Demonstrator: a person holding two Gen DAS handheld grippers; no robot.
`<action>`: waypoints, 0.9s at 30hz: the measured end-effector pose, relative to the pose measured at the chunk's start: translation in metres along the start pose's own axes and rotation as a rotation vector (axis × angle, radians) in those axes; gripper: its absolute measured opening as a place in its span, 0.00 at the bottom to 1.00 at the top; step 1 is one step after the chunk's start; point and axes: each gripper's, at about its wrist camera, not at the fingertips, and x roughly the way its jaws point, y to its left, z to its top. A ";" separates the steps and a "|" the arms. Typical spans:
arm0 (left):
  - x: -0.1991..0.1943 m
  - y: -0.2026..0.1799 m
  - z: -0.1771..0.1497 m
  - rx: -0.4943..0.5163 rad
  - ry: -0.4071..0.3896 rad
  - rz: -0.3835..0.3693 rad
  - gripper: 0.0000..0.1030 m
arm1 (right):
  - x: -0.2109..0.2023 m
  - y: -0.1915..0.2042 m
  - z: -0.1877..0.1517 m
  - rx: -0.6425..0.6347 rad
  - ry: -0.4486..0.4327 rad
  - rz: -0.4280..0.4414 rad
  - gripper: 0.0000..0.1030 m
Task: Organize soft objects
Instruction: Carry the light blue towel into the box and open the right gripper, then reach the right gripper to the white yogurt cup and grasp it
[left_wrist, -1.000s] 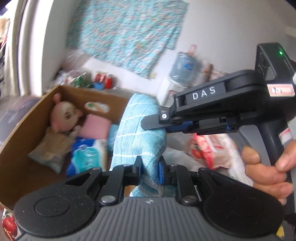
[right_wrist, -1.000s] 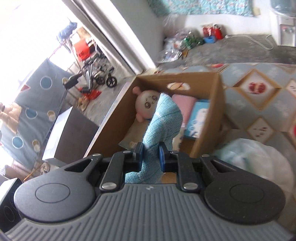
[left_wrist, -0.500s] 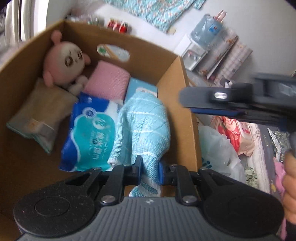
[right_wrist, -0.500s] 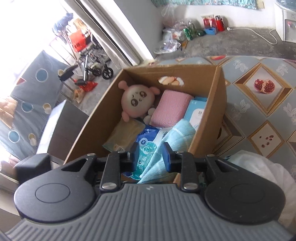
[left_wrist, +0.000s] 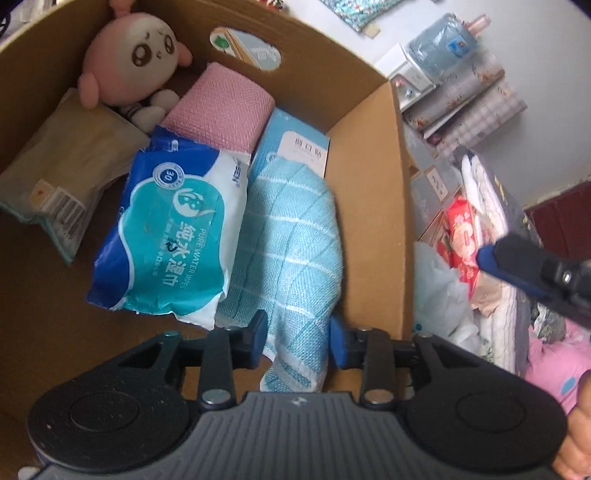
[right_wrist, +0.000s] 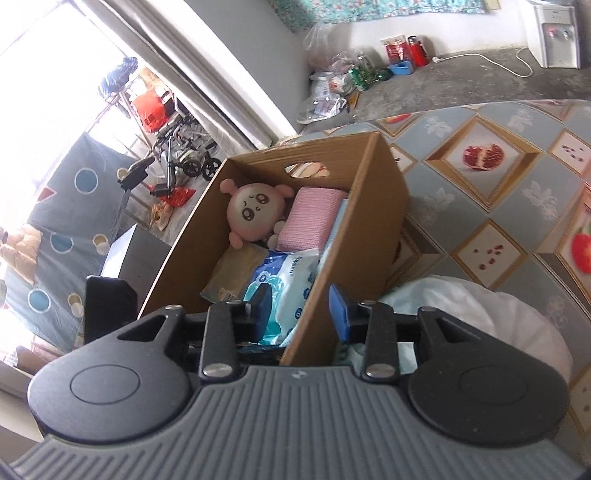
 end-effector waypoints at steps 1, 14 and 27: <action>-0.005 -0.001 -0.001 -0.003 -0.013 0.001 0.42 | -0.006 -0.001 -0.002 0.006 -0.009 0.000 0.39; -0.111 -0.057 -0.061 0.148 -0.336 0.011 0.71 | -0.145 -0.027 -0.070 0.032 -0.248 -0.105 0.67; -0.114 -0.113 -0.196 0.405 -0.445 -0.077 0.76 | -0.222 -0.086 -0.215 0.198 -0.395 -0.288 0.69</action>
